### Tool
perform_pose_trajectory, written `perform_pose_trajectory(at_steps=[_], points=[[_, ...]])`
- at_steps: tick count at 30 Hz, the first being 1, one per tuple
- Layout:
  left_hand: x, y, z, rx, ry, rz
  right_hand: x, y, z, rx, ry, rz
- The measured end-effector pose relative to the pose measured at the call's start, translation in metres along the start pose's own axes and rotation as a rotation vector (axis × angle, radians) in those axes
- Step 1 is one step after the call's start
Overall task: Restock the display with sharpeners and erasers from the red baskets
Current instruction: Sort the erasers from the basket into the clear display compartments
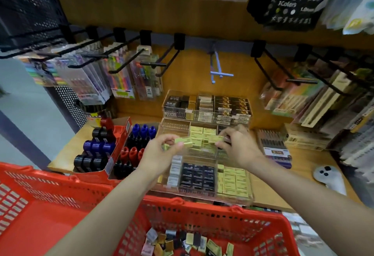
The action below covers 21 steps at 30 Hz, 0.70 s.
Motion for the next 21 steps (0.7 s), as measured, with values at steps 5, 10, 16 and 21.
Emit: perform_pose_trajectory(at_steps=[5,10,16,21], points=[[0.000,-0.011,0.012,-0.014,-0.032,-0.033,0.010,-0.022,0.016,0.039,0.032,-0.109],[0.005,-0.019,0.012,-0.008,-0.009,-0.086,0.015,-0.018,0.023,-0.010,-0.048,-0.125],[0.013,-0.018,0.009,0.003,0.039,-0.085,0.021,-0.020,0.033,0.041,-0.105,-0.190],[0.014,-0.017,0.010,-0.014,0.037,-0.059,0.014,-0.021,0.031,0.018,-0.049,-0.162]])
Point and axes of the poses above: each hand's wrist, its own z-axis towards the middle knuckle, its own y-axis out of the back of the hand, x = y × z, the point moved 8 cm from there along z, towards the middle knuckle, and after that the axes turned 14 degrees about z, right-handed, at the moved point
